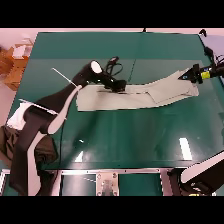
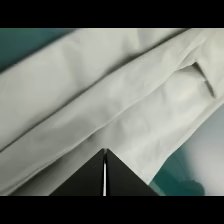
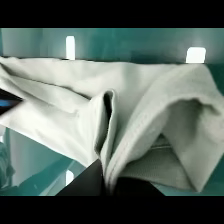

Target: Fold the shirts.

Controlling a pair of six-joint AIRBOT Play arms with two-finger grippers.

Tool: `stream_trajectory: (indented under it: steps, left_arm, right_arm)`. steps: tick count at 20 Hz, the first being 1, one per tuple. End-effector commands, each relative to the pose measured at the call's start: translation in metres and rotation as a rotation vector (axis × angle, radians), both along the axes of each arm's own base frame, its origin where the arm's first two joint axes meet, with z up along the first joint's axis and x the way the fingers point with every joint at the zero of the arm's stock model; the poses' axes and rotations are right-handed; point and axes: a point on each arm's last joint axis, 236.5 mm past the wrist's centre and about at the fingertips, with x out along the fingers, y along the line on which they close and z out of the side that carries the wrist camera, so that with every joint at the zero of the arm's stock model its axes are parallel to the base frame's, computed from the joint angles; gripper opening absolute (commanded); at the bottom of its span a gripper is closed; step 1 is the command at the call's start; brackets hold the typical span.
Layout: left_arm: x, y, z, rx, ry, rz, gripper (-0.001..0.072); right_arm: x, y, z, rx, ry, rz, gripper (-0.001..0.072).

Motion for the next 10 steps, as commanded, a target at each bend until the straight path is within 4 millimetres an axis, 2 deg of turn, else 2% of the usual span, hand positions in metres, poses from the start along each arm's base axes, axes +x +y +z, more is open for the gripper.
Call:
stream_trajectory:
  steps: [1, 6, 10]
  left_arm:
    - [-0.008, -0.053, -0.015, -0.081, -0.007, 0.004, 0.0023]
    - [-0.019, -0.066, -0.015, -0.09, -0.01, -0.012, 0.0023]
    - [-0.034, -0.07, -0.03, -0.087, 0.057, -0.038, 0.0024]
  right_arm:
    - [-0.005, 0.024, 0.043, -0.04, -0.041, 0.006, 0.002]
    - [-0.017, 0.078, 0.084, -0.053, -0.06, 0.058, 0.002]
    - [-0.028, 0.122, 0.113, -0.056, -0.094, 0.1, 0.002]
